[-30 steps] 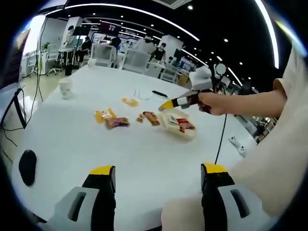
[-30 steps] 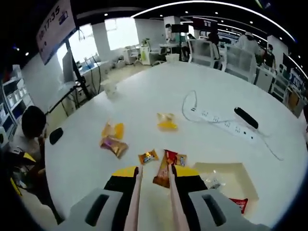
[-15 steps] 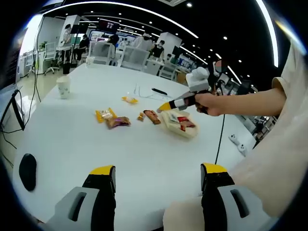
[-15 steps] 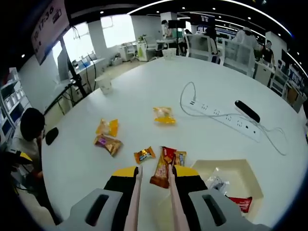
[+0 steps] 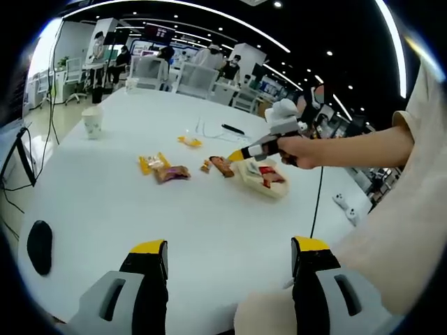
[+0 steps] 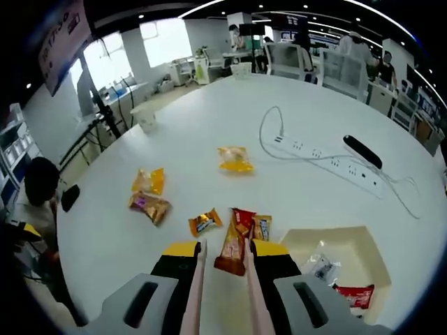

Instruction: Place the target food into the container with the food tongs after gripping and lifting it, then release it inside without dropping or visibly crushing the food.

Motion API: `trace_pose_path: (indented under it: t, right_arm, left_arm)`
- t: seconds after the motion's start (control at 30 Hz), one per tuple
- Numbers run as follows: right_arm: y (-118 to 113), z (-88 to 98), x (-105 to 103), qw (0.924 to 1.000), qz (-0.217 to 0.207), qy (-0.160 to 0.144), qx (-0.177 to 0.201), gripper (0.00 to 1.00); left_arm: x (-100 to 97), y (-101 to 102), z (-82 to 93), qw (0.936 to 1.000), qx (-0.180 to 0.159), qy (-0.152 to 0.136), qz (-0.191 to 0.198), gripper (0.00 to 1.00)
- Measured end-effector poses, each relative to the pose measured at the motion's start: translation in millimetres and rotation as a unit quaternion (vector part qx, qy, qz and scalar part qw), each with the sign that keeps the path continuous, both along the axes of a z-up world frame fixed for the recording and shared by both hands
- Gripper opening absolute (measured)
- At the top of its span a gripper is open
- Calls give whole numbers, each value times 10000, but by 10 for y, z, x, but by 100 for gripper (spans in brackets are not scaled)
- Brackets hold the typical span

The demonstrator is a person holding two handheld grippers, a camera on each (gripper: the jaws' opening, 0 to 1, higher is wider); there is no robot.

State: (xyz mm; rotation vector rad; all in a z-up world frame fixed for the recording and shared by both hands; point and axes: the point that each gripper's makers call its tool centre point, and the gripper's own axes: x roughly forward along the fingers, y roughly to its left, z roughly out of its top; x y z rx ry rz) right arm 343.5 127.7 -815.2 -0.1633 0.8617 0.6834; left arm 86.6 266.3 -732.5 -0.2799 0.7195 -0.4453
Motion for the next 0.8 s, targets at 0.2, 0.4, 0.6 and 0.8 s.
trace_pose_path:
  t: [0.2,0.4,0.6,0.8]
  right_arm:
    - [-53,-53,56,10000,14,31,-41,28]
    - [-72,-104,103,10000,-6,50,-38,28]
    - [-53,-129,105,10000,4,70,-33,28]
    - [-21,-46,98,10000,23,-47,-8,27]
  left_arm:
    - [4,2,-23,10000,-15,42,23,71]
    - [37,-16,-27,10000,-25,53,-20,71]
    - [60,-29,-27,10000,-31,57,-50,71]
    - [52,-18,-48,9999,-41,90,-42,71]
